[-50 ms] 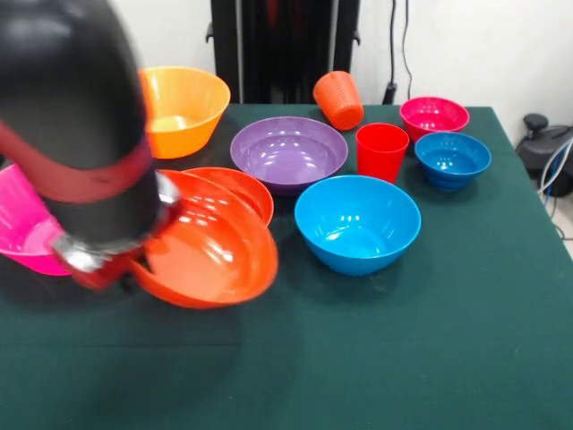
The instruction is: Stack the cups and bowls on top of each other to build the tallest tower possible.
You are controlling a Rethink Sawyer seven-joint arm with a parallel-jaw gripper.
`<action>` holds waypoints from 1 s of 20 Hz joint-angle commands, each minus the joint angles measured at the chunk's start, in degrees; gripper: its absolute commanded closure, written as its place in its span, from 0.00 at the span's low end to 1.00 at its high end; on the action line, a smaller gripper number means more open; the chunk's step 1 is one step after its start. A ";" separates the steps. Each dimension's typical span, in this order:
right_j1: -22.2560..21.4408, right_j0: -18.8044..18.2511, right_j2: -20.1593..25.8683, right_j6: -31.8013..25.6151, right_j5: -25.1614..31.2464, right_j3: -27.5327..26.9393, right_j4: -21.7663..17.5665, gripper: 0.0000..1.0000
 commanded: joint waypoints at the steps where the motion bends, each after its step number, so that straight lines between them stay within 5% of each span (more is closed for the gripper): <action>1: -5.24 -0.51 -4.84 2.33 1.00 2.61 0.51 1.00; 15: -6.50 -1.61 -6.94 2.04 2.57 0.81 1.02 1.00; 20: -10.19 -4.84 -11.43 7.44 -3.20 11.00 5.88 1.00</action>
